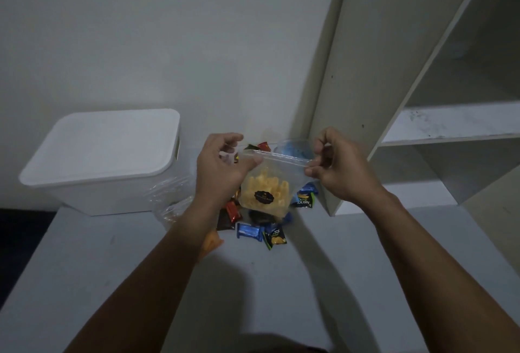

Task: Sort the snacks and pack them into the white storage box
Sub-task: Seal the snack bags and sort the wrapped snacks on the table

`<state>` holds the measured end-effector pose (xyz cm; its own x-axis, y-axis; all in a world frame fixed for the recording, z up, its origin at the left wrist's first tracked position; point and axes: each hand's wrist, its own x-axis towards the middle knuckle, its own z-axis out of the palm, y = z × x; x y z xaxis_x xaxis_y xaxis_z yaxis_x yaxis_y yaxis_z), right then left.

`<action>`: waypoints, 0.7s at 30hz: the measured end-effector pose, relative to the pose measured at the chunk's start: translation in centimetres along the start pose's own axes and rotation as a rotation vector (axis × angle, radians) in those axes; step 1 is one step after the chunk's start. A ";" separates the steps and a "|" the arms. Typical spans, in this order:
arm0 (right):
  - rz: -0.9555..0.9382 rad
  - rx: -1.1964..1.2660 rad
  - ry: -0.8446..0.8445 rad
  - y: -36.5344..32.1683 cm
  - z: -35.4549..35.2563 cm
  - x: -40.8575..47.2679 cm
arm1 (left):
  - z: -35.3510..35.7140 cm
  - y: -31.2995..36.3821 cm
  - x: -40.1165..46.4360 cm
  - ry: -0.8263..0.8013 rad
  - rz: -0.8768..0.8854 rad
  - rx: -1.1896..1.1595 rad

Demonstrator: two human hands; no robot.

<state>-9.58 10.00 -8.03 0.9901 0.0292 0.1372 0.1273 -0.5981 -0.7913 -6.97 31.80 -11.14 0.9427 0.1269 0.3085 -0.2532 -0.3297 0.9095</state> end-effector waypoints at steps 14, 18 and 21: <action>-0.101 -0.046 0.053 0.3 2.2 -1.1 | 2.6 2.0 -1.4 -0.152 -0.626 -0.330; -0.022 0.168 -0.084 -0.2 1.8 -1.2 | 2.7 1.6 -1.6 -0.155 -0.588 -0.310; 0.010 0.203 -0.051 -0.2 2.2 -0.8 | 2.8 1.2 -2.0 -0.173 -0.558 -0.276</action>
<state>-10.23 11.84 -9.26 0.9924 0.0679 0.1027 0.1220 -0.4253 -0.8968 -8.53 28.53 -11.49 0.9642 0.0499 -0.2603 0.2607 -0.0018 0.9654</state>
